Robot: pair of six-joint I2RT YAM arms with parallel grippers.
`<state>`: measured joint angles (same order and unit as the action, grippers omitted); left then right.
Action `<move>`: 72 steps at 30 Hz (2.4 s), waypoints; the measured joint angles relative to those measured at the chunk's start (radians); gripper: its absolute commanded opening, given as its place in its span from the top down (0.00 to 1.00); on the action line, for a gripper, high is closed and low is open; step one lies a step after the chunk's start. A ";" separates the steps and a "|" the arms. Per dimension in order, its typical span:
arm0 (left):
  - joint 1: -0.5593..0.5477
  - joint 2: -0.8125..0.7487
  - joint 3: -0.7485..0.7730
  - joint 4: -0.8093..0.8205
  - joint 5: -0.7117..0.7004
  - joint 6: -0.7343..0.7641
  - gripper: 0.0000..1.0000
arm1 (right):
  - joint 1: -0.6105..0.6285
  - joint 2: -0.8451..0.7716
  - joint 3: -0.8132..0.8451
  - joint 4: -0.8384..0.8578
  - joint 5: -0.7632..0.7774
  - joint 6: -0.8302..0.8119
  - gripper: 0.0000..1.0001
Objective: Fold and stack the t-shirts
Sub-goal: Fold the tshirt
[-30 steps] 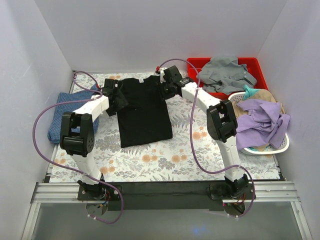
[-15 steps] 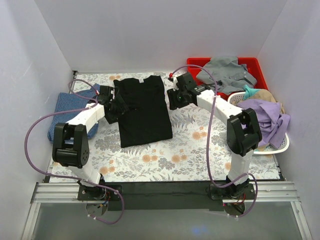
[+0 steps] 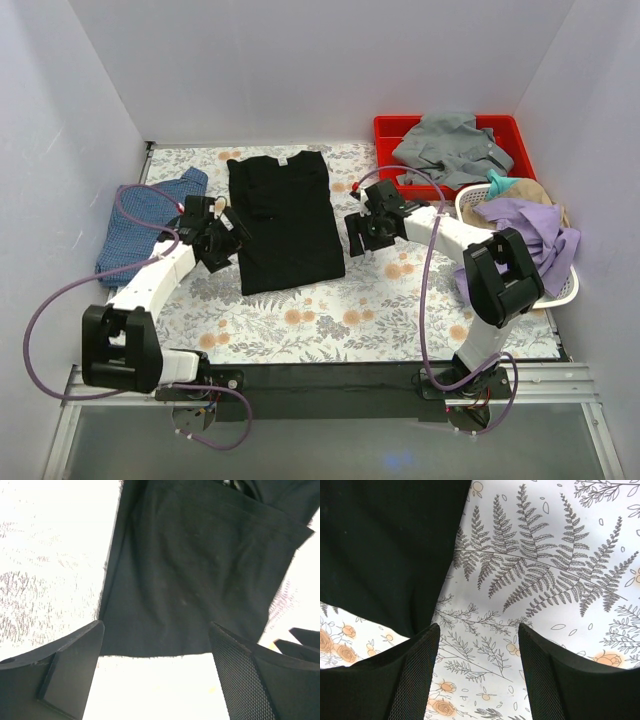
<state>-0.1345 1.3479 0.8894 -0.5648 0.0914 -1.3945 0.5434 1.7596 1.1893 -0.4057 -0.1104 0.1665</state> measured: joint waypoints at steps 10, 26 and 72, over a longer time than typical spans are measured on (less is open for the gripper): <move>0.000 -0.189 -0.205 -0.003 0.052 -0.065 0.14 | -0.011 -0.035 -0.090 0.101 -0.127 0.039 0.30; 0.000 -0.174 -0.346 0.103 0.077 -0.143 0.13 | -0.012 -0.003 -0.127 0.220 -0.361 0.104 0.30; -0.190 -0.468 -0.477 -0.013 0.163 -0.296 1.00 | 0.164 -0.372 -0.541 0.266 -0.279 0.305 0.99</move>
<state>-0.3241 0.8803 0.4126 -0.5774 0.2543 -1.6909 0.7078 1.3876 0.6479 -0.1402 -0.3893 0.4713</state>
